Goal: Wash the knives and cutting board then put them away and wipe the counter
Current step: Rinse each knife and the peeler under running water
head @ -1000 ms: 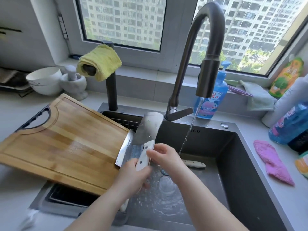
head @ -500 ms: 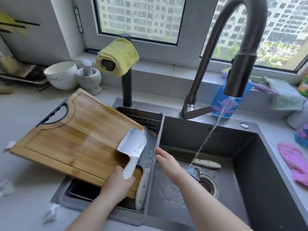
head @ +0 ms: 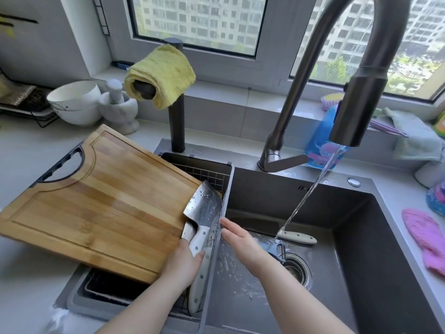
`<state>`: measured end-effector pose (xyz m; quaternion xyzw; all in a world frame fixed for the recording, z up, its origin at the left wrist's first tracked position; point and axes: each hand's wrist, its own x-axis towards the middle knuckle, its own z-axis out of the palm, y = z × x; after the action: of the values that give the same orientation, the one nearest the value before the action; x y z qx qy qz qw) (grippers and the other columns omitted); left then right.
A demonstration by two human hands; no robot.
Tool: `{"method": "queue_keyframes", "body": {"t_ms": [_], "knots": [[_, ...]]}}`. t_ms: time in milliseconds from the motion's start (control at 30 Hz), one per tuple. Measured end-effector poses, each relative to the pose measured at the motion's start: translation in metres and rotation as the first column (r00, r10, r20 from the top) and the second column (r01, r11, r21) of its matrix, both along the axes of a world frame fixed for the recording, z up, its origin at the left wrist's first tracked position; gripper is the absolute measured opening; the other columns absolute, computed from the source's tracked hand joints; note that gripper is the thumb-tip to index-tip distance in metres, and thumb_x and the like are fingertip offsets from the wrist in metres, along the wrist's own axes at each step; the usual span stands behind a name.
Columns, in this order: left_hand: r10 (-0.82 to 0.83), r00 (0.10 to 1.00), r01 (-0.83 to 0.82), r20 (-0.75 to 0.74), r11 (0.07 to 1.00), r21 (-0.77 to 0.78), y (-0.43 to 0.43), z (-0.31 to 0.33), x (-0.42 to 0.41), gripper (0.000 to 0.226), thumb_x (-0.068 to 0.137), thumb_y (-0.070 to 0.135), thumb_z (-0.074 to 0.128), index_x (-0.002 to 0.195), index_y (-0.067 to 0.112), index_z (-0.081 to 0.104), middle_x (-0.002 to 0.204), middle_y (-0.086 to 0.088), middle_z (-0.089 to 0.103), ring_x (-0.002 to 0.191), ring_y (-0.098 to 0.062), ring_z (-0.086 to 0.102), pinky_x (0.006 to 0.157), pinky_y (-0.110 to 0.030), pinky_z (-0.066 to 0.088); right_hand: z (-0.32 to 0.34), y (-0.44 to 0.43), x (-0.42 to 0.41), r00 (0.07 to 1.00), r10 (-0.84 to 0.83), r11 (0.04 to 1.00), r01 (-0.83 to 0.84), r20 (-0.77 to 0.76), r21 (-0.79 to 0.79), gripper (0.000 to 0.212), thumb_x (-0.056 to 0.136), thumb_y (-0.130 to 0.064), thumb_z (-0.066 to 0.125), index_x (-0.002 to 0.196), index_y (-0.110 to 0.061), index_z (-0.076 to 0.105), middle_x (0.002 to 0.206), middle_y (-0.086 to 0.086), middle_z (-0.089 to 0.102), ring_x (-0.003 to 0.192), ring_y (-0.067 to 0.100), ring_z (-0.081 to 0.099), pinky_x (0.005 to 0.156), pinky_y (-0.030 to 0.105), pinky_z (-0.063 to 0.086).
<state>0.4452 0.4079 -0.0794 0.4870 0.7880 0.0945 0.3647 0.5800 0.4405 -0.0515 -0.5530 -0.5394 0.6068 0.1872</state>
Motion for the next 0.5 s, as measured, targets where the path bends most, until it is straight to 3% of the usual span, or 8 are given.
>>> {"method": "queue_keyframes", "body": {"t_ms": [233, 333, 400, 500], "knots": [[-0.120, 0.979, 0.124, -0.162, 0.992, 0.014, 0.005, -0.005, 0.012, 0.039, 0.093, 0.043, 0.040, 0.119, 0.013, 0.044, 0.124, -0.005, 0.052, 0.111, -0.024, 0.052, 0.084, -0.032, 0.042, -0.008, -0.003, 0.012, 0.998, -0.009, 1.000, 0.009, -0.068, 0.003, 0.041, 0.098, -0.018, 0.040, 0.139, -0.023, 0.039, 0.136, -0.014, 0.043, 0.130, 0.007, 0.039, 0.113, 0.026, 0.028], [-0.159, 0.965, 0.166, -0.207, 0.986, 0.016, 0.005, -0.003, 0.012, 0.041, 0.095, 0.045, 0.033, 0.119, 0.015, 0.047, 0.122, -0.004, 0.054, 0.110, -0.023, 0.052, 0.082, -0.031, 0.042, -0.018, -0.005, 0.026, 1.000, -0.024, 1.000, 0.024, -0.009, -0.003, 0.039, 0.096, -0.019, 0.045, 0.135, -0.022, 0.045, 0.133, -0.010, 0.048, 0.127, 0.009, 0.044, 0.112, 0.030, 0.031], [-0.187, 0.934, 0.205, -0.305, 0.978, 0.028, 0.006, 0.006, 0.012, 0.041, 0.096, 0.047, 0.029, 0.114, 0.018, 0.051, 0.116, -0.001, 0.058, 0.107, -0.021, 0.052, 0.077, -0.030, 0.043, -0.026, -0.005, 0.041, 0.997, -0.073, 0.997, 0.074, 0.032, -0.004, 0.032, 0.095, -0.015, 0.046, 0.127, -0.019, 0.053, 0.121, -0.002, 0.057, 0.117, 0.012, 0.052, 0.108, 0.029, 0.036], [-0.119, 0.935, 0.193, -0.335, 0.961, 0.199, 0.013, 0.018, 0.016, 0.034, 0.095, 0.042, 0.035, 0.116, 0.021, 0.052, 0.115, 0.003, 0.059, 0.109, -0.017, 0.048, 0.077, -0.029, 0.040, -0.040, -0.003, 0.067, 0.977, -0.194, 0.980, 0.197, 0.085, -0.037, 0.021, 0.095, -0.009, 0.043, 0.099, -0.020, 0.061, 0.099, 0.006, 0.062, 0.094, 0.018, 0.059, 0.093, 0.028, 0.046]]}}
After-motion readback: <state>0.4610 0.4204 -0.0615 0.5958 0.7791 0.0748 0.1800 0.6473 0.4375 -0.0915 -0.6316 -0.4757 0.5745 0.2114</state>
